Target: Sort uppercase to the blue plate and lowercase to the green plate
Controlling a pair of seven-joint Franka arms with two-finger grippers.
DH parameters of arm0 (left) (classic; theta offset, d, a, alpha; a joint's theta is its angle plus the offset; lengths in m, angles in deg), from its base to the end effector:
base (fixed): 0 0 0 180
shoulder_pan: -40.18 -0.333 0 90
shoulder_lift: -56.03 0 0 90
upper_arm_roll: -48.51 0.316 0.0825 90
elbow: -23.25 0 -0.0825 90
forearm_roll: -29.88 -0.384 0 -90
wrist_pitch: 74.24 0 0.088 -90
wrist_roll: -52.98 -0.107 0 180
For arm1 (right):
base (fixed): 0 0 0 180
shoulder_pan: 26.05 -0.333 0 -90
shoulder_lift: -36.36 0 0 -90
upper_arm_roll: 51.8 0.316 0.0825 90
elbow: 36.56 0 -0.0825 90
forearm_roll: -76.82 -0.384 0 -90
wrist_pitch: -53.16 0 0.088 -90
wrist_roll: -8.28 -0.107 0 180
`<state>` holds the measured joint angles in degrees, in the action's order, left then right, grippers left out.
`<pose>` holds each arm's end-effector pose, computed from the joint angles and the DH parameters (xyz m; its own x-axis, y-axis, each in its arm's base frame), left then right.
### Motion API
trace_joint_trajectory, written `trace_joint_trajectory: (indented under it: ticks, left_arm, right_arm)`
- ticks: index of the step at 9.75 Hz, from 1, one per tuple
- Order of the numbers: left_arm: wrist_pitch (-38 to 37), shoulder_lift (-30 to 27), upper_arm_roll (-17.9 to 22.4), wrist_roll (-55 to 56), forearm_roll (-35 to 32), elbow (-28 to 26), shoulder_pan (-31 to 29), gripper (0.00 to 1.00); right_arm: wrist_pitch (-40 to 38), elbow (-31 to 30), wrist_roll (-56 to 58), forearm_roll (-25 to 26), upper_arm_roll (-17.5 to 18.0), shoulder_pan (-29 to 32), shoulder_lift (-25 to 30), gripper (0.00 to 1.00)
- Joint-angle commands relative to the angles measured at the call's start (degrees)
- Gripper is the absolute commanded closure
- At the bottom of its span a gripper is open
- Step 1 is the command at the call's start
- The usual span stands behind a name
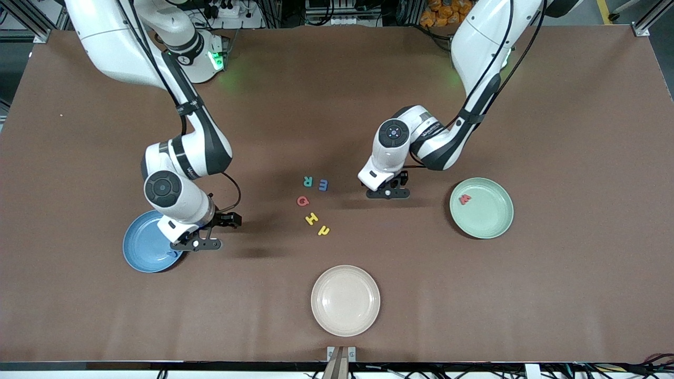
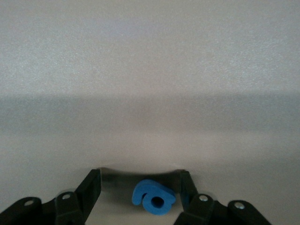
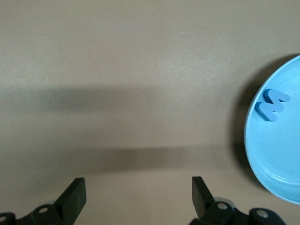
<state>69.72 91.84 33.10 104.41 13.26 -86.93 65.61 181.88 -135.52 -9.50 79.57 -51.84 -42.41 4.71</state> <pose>0.4726 -0.4049 0.1717 1.0000 -0.0027 0.0095 -0.0026 -1.0000 -0.0090 0.6393 0.1858 0.2616 0.9998 0.0048 -0.0207 0.0057 -0.9990 0.0453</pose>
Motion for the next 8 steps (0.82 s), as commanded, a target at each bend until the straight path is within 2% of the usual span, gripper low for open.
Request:
trace_joint_trajectory:
  ticks: [1,8]
  left_arm:
    - [-0.6,-1.7,-0.4,1.4,-0.8,-1.4,-0.4,0.24]
    - [-0.6,-1.7,-1.6,1.6,1.3,-1.0,-0.6,0.24]
  right_arm:
    - [0.2,-0.2,-1.2,0.3,-0.1,-0.2,0.3,0.0]
    - [0.1,-0.2,-1.2,0.3,-0.1,-0.1,0.3,0.0]
